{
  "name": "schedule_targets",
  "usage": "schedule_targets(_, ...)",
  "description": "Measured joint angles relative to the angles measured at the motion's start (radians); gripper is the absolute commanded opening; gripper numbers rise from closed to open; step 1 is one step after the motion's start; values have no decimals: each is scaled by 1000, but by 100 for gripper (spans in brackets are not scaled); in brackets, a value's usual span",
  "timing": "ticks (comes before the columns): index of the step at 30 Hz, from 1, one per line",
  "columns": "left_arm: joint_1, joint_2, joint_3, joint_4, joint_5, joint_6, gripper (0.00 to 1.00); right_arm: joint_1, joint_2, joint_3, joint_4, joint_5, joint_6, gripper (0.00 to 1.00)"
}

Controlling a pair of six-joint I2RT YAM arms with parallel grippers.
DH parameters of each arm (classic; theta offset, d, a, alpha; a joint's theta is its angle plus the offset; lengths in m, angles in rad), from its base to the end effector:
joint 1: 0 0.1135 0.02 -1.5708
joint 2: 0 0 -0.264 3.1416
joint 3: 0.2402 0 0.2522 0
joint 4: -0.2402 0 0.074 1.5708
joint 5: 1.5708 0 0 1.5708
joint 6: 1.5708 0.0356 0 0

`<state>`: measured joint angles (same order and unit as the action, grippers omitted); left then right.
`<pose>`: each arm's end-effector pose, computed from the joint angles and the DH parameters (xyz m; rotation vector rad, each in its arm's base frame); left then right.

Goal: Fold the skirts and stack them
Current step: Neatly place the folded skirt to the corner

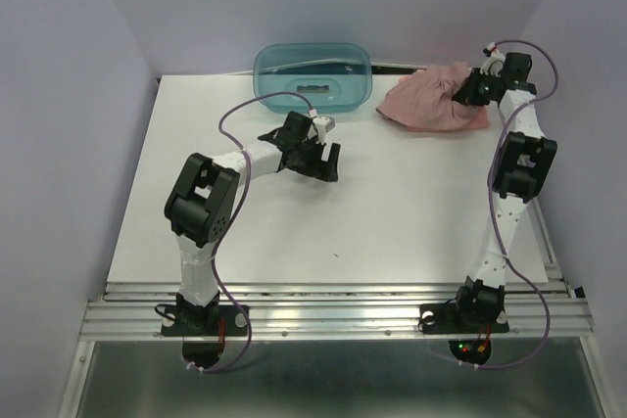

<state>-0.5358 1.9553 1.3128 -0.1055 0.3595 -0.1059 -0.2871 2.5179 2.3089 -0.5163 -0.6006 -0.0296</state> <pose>0.3631 -0.2302 0.1865 0.6886 2.2737 -0.7343 0.5463 -0.1403 0.2070 -0.0212 2.1949 0.5106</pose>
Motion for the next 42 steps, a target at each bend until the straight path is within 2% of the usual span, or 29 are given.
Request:
schedule_targets(1, 0, -1, -2, 0, 0, 1, 99, -1, 0, 1, 0, -1, 0, 20)
schedule_targets(2, 0, -1, -2, 0, 0, 2, 99, -2, 0, 3, 0, -1, 0, 41)
schedule_targets(3, 0, -1, -2, 0, -1, 3, 99, -2, 0, 3, 1, 0, -1, 52)
schedule_targets(4, 0, -1, -2, -1, -1, 4, 99, -2, 0, 3, 0, 2, 2, 58)
schedule_targets(5, 0, -1, -2, -2, -2, 5, 98, -2, 0, 3, 1, 10, 2, 72)
schedule_targets(7, 0, -1, -2, -2, -5, 10, 99, -2, 0, 3, 2, 27, -8, 83)
schedule_targets(8, 0, -1, -2, -3, -5, 13, 99, -3, 0, 3, 4, 39, -4, 91)
schedule_targets(11, 1, -2, -2, -10, -9, 24, 99, -6, 0, 3, 5, 77, -6, 100)
schedule_targets(24, 75, -146, -2, -37, -32, 67, 98, -22, -43, 16, 14, 311, 1, 100)
schedule_targets(31, 92, -226, -7, -35, -42, 80, 99, -28, -182, -35, 77, 222, 47, 100)
schedule_targets(34, 92, -231, -11, -36, -40, 82, 99, -29, -234, -39, 133, 158, 106, 86)
schedule_targets(35, 92, -231, -11, -37, -40, 83, 99, -29, -243, -43, 145, 148, 124, 78)
schedule_targets(36, 92, -231, -11, -40, -39, 83, 99, -29, -253, -49, 161, 134, 148, 61)
schedule_targets(37, 92, -231, -11, -41, -37, 83, 99, -29, -257, -53, 176, 118, 178, 55)
schedule_targets(38, 92, -231, -11, -40, -37, 83, 99, -29, -257, -59, 194, 106, 213, 45)
schedule_targets(40, 93, -231, -11, -41, -34, 83, 99, -29, -252, -75, 210, 95, 259, 42)
schedule_targets(42, 96, -230, -11, -41, -29, 83, 99, -27, -233, -86, 219, 92, 288, 43)
